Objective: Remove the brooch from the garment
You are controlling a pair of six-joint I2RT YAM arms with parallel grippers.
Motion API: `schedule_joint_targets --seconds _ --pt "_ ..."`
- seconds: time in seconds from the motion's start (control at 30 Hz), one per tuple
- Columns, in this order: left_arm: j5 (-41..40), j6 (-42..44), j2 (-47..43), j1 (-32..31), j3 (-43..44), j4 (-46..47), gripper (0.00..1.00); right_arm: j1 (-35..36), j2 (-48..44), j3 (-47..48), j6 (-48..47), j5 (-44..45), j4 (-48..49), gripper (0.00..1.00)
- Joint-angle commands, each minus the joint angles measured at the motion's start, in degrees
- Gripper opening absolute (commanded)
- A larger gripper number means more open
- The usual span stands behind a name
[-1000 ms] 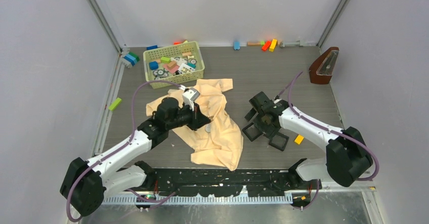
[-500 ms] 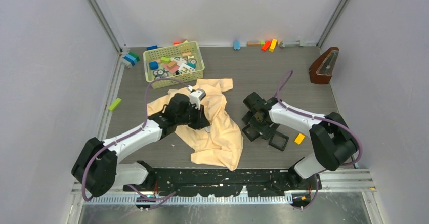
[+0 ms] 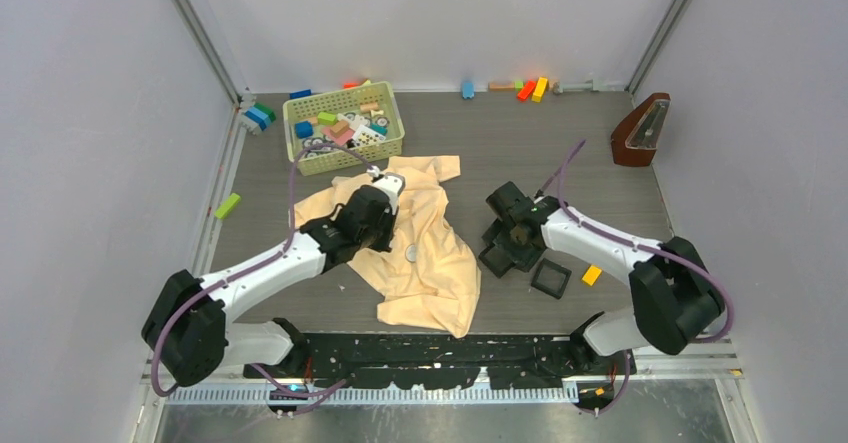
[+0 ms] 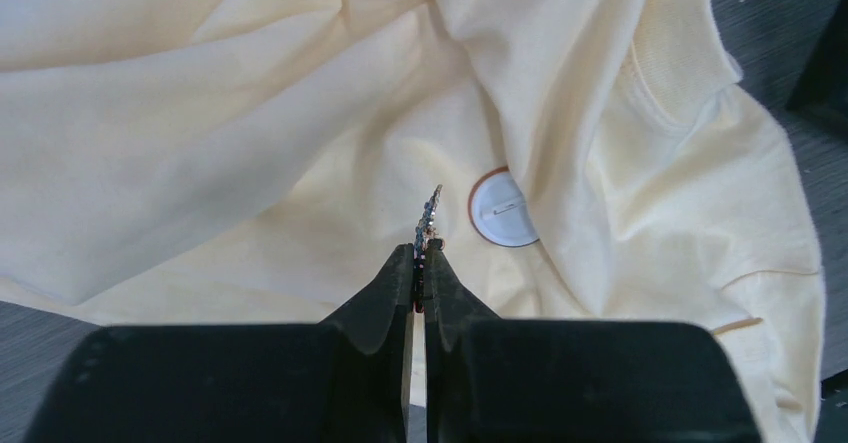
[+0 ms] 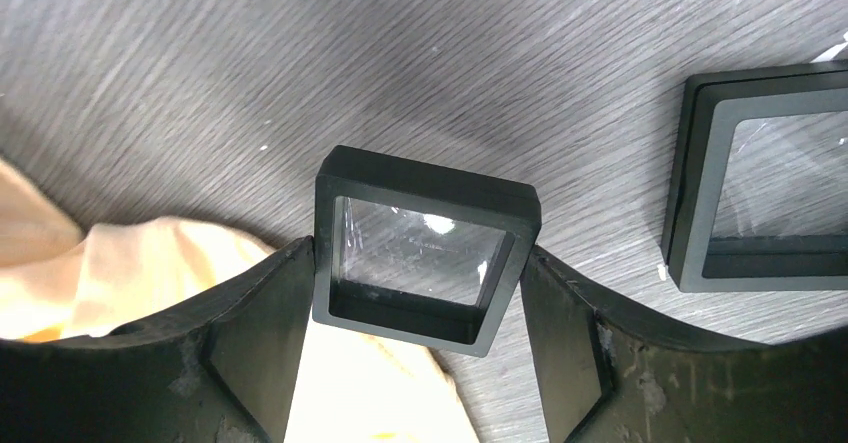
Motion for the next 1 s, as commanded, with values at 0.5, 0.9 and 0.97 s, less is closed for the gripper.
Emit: schedule_joint_targets --seconds 0.5,0.9,0.97 --pt "7.1 0.6 4.9 -2.8 3.6 0.9 0.48 0.0 -22.5 -11.3 -17.8 -9.3 18.9 0.61" --pt "48.7 -26.7 -3.8 7.5 -7.3 33.8 0.9 -0.3 -28.9 -16.9 -21.7 -31.5 45.7 0.55" --pt "51.2 -32.3 -4.1 8.0 -8.7 39.8 0.93 -0.3 -29.8 -18.2 -20.6 -33.3 50.9 0.53"
